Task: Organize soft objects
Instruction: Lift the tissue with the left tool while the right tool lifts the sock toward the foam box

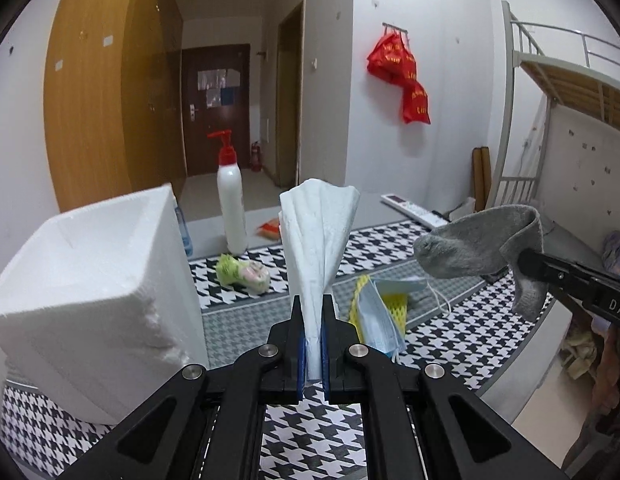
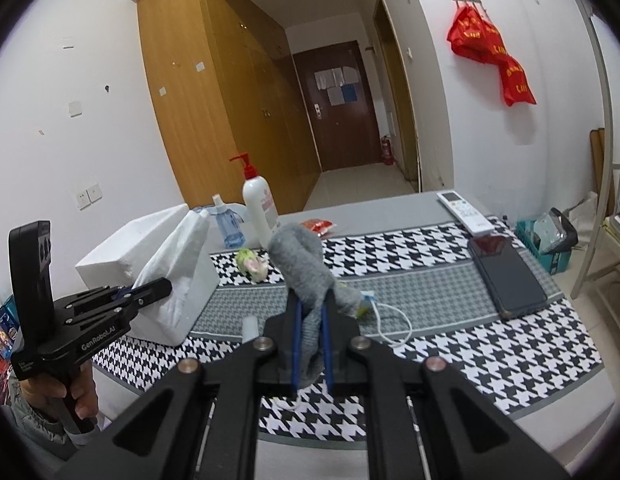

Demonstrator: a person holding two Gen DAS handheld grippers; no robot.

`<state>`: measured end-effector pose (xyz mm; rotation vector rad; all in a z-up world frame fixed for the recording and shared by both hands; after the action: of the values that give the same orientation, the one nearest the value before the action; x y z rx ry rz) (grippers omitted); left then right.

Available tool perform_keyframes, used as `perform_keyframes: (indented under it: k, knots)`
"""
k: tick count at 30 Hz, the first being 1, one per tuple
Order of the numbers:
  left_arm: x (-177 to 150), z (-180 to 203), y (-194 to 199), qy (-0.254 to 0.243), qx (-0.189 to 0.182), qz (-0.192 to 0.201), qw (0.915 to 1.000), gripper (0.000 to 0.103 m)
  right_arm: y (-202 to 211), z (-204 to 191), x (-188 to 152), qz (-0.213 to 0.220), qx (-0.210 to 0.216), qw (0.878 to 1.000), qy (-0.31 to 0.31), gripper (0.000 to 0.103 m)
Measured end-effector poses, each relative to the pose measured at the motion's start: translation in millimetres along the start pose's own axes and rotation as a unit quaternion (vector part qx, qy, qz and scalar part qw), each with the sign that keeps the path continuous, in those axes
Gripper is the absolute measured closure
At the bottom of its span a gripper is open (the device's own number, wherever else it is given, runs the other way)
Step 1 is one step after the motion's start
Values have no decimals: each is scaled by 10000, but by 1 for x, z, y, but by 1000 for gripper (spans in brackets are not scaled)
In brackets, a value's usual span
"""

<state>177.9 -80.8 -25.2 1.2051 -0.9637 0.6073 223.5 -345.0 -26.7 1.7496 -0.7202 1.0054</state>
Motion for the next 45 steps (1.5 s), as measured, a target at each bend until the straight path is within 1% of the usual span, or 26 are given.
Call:
perform_keyframes:
  k: [15,19,22,26,29,33,36,45]
  knots:
    - [15,-16,27,130,-59,314,9994,97,6,-35,21,256,193,9993,184,92]
    - [20,-22,35,179,-2,360,9992,97,9,-42,29,347,276,9988,228,92]
    - [24,-27,46,214,72,478,9986,97,11,-49,34,416,313,9982,290,92]
    - [28,-31,55,149,197,538,9982,97,10,-59,38,497,314,9972,462,92]
    - [32,-32,59,127,180,655,9976,97,10,-69,41,535,400,9962,559,92]
    - [34,-38,57,250,133,577,9979,97,9,-76,45,557,444,9956,606,92]
    - [38,-44,62,297,125,665,9973,97,8,-78,49,576,450,9955,604,92]
    - [44,-64,73,414,377,826,9950,97,-4,-96,55,583,685,9936,687,92]
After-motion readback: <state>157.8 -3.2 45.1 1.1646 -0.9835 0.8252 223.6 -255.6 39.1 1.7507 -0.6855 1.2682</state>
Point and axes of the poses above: each gripper's, at about its wrist camera, not at the fingertips, and y roughly against the way its jaws point, z to its right, x to its top, the point moved 6 cm from there along -y, roughly the way its jaws point, and after that the axes turned 3 degrees about -x, right-handed, at the moved point
